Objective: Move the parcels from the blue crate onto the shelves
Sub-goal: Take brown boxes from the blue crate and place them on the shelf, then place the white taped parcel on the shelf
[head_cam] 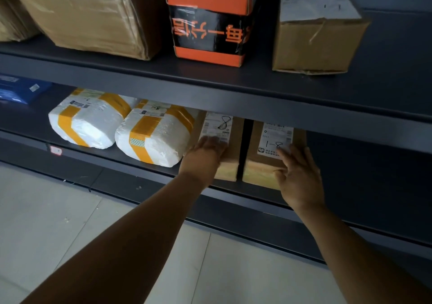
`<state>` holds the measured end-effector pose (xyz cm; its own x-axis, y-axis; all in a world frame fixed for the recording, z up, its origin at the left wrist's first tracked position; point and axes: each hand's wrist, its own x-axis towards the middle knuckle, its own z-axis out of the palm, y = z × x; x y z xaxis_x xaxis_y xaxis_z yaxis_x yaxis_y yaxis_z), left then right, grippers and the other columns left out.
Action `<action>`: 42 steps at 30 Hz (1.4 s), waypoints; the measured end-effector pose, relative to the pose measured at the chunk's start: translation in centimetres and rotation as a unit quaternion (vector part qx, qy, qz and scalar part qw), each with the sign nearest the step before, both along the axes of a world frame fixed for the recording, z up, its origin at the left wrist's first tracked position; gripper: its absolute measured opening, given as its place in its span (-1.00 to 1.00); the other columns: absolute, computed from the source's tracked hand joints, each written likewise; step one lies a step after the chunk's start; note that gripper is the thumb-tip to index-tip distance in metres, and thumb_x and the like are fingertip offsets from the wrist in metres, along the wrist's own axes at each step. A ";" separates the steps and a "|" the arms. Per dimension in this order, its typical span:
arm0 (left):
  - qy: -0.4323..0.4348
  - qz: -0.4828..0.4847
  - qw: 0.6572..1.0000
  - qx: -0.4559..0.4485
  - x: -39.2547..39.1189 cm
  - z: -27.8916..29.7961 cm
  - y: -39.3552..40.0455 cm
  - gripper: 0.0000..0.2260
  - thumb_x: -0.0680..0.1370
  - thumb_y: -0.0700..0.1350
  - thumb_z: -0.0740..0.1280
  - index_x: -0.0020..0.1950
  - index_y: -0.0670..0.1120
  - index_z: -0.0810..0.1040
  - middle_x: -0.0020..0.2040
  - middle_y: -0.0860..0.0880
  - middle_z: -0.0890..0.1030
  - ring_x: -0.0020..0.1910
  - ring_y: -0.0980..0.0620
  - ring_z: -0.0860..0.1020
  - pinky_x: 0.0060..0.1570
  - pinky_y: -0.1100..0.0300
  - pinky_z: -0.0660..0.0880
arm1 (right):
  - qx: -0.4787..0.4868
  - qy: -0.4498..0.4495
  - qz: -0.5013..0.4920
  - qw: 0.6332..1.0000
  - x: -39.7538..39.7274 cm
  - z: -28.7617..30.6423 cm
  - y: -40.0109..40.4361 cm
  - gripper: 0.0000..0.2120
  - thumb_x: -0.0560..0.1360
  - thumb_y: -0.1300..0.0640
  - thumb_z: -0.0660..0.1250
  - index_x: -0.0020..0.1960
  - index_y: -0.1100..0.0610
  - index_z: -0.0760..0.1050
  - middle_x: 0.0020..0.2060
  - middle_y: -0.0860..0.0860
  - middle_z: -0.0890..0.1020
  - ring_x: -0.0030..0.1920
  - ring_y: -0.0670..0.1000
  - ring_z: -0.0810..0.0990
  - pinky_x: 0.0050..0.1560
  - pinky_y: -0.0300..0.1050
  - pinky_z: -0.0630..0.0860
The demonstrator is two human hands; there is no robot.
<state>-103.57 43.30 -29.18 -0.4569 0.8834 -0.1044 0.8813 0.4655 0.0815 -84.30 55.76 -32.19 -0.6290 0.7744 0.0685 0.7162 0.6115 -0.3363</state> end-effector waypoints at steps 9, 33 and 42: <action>0.007 0.012 0.998 -0.062 1.9 1.8 -1.3 -0.35 0.60 -0.12 0.26 0.58 0.00 -0.04 0.59 -0.07 0.00 0.56 -0.10 0.00 0.51 -0.03 0.04 | -0.045 -0.109 0.005 0.993 0.6 3.0 -1.8 -0.25 0.56 -0.04 0.27 0.58 -0.03 -0.10 0.57 -0.04 -0.09 0.55 0.08 -0.21 0.51 0.10 -0.11; -0.042 -0.215 0.975 0.044 29.7 24.7 -18.8 -0.32 0.58 0.07 0.26 0.58 -0.05 -0.02 0.56 -0.04 0.14 0.54 -0.04 0.08 0.49 0.10 -0.01 | -0.093 -0.061 -0.192 0.975 27.2 26.6 -27.4 -0.23 0.56 -0.04 0.27 0.58 0.07 -0.11 0.57 -0.03 -0.01 0.56 0.02 -0.12 0.53 -0.03 -0.13; -0.055 -0.354 0.932 0.050 46.2 29.3 -21.9 -0.34 0.60 0.11 0.21 0.58 -0.03 -0.05 0.58 -0.01 0.06 0.55 -0.01 0.00 0.50 0.05 -0.05 | -0.092 -0.039 -0.334 0.937 44.0 31.7 -35.4 -0.24 0.57 -0.04 0.25 0.58 0.07 -0.14 0.57 -0.03 -0.06 0.56 0.01 -0.15 0.52 -0.03 -0.18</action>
<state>-57.36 21.39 0.08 0.2529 0.9673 -0.0177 0.9487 -0.2443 0.2009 -40.30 20.31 -0.48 0.0034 0.9915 -0.1298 0.9452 -0.0455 -0.3233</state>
